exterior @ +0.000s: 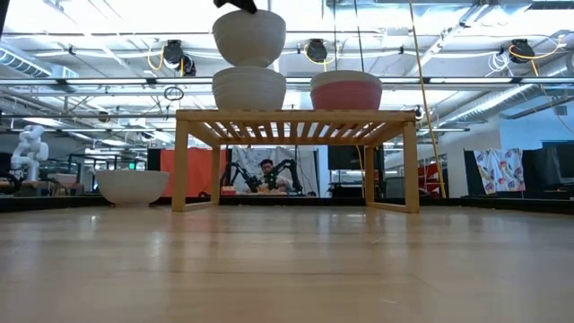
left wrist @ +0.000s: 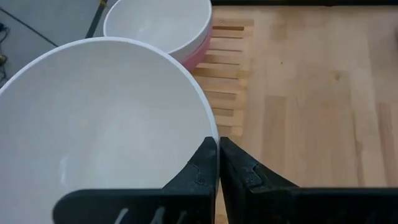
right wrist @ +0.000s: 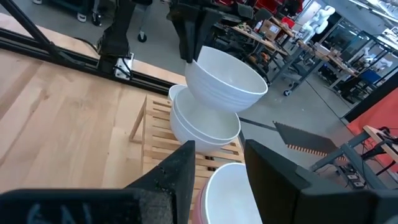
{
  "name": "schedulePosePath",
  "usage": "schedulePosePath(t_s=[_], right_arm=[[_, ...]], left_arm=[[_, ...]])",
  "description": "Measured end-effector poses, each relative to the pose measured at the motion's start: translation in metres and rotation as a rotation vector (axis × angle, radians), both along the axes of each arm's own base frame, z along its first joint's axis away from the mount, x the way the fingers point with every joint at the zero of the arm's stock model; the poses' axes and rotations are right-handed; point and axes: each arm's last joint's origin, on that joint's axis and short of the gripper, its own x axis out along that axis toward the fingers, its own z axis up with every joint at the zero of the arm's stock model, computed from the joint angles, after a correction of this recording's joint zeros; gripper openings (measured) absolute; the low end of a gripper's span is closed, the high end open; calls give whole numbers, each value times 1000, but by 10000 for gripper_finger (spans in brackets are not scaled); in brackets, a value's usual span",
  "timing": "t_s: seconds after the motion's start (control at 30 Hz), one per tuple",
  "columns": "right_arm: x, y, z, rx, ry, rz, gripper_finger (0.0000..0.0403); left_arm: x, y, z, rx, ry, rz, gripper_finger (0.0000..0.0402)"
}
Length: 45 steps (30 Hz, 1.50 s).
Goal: Place and stack bowls onto a shelf
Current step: Stack the white bowl on top of the gray bowl on the shelf
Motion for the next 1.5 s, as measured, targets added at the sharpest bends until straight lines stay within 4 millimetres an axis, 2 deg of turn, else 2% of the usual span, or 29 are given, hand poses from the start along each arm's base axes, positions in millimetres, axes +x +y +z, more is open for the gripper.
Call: schedulePosePath(t_s=[0.63, 1.5], right_arm=[[-15, 2, 6, -26, -36, 5, 132], [-15, 2, 7, -27, -38, 6, 132]], left_arm=[[9, 31, -22, -86, 71, 17, 5], [11, 33, -24, -168, 34, 92, 5]])
